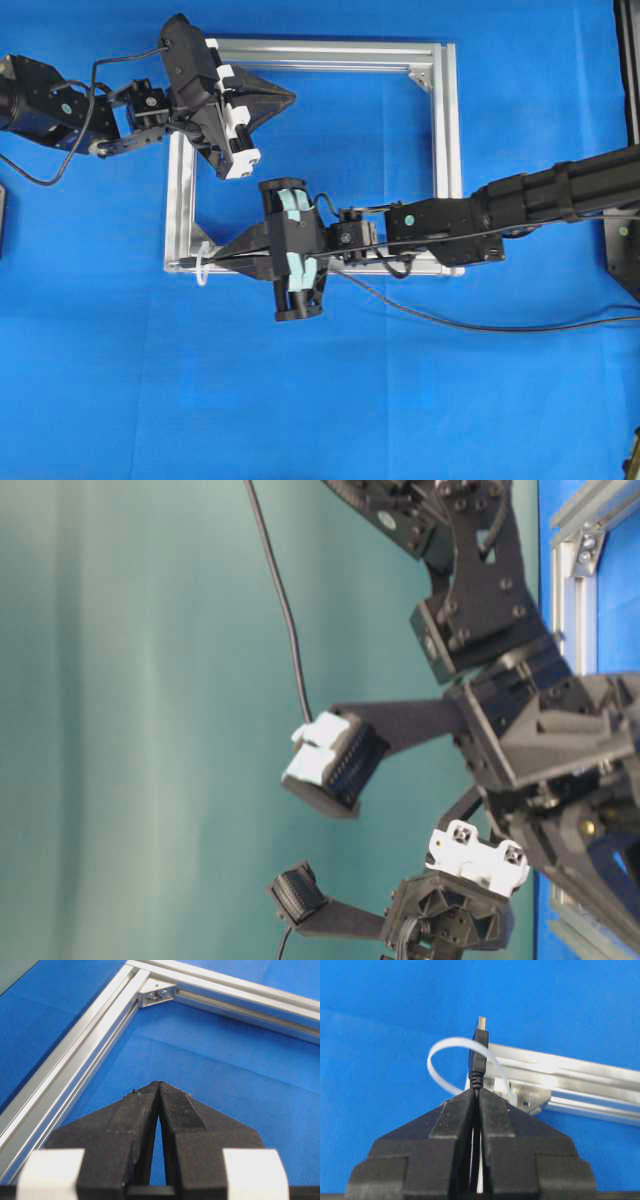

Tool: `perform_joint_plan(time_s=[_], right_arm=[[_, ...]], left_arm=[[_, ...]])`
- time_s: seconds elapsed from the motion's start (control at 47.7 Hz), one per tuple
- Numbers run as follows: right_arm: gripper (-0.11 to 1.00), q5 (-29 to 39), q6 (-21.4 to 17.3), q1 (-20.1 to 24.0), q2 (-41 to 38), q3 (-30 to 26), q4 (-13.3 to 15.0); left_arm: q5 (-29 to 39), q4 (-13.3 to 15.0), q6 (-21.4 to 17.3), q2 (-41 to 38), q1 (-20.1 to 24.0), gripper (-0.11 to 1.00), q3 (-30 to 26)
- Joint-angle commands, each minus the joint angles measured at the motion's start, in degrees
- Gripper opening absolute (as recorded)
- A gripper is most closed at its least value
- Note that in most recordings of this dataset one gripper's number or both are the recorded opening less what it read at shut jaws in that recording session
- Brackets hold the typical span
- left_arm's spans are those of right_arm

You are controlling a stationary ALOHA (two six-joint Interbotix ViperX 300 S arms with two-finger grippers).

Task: Insert the wire through the string loop located on the left side.
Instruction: 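Push the plug through the zip-tie loop with the right gripper, then swing the left gripper over toward the plug tip beyond the loop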

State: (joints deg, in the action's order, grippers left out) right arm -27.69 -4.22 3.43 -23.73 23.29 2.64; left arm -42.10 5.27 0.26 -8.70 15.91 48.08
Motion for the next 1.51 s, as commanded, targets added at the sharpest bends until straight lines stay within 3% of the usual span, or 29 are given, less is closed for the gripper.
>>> perform_joint_plan(time_s=[0.0,0.859,1.09,1.488], right_arm=[[0.00,0.3,0.0,0.2,0.6,-2.2,-0.1],[0.00,1.1,-0.1,0.4,-0.8,-4.0,-0.2],[0.00,1.1,-0.1,0.4,-0.8,-4.0,-0.3],[0.00,1.1,-0.1,0.4,-0.8,-3.9,-0.3]], left_arm=[[-0.3,-0.2,0.0,1.8,0.0,0.00,-0.4],[-0.3,-0.2,-0.1,2.2,0.3,0.00,0.3],[-0.8,-0.2,0.2,5.6,0.6,0.00,5.3],[-2.0,-0.2,0.2,16.8,1.0,0.00,19.8]])
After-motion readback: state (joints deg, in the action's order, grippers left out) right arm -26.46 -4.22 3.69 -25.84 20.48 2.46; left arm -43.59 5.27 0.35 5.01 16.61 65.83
